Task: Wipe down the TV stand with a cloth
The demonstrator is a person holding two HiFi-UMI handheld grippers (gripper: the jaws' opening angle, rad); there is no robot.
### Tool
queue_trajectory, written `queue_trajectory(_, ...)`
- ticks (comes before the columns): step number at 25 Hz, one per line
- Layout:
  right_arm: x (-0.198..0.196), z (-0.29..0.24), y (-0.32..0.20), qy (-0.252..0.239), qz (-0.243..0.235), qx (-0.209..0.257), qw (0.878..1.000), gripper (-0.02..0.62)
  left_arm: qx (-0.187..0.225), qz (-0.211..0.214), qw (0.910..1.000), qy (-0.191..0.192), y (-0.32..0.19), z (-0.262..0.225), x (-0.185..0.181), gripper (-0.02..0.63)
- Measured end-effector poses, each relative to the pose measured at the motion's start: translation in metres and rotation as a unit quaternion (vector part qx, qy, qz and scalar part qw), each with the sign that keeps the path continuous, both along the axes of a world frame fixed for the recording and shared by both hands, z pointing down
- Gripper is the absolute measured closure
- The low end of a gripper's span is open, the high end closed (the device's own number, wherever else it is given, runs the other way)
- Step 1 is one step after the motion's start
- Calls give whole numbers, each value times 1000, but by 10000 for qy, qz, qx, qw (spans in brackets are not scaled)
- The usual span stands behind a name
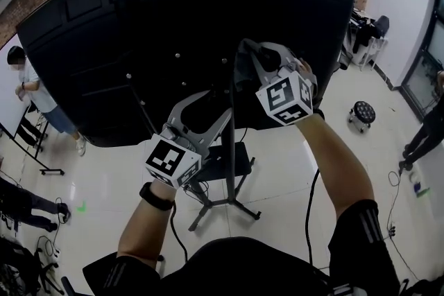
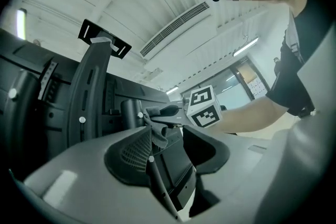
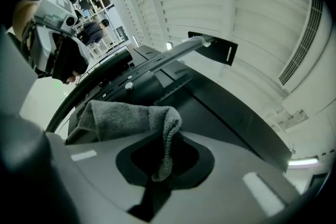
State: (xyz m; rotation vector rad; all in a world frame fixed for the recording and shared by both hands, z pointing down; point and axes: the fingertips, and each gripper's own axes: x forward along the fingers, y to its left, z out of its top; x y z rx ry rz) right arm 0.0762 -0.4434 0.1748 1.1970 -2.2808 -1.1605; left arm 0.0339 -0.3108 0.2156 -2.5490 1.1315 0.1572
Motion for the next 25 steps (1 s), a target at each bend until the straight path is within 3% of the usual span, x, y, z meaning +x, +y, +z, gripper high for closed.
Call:
queue_trajectory(17, 126, 8, -37, -251, 993, -52, 9947, 577, -109, 439, 9990, 11, -19, 10, 66, 400)
queue_trajectory(20, 124, 5, -25, -476, 697, -108, 9964, 577, -141, 427, 9990, -10, -17, 13, 67, 400)
queue_trajectory(25, 76, -3, 16, -785, -217, -100, 9966, 577, -163, 273, 9995, 79, -13, 15, 50, 400)
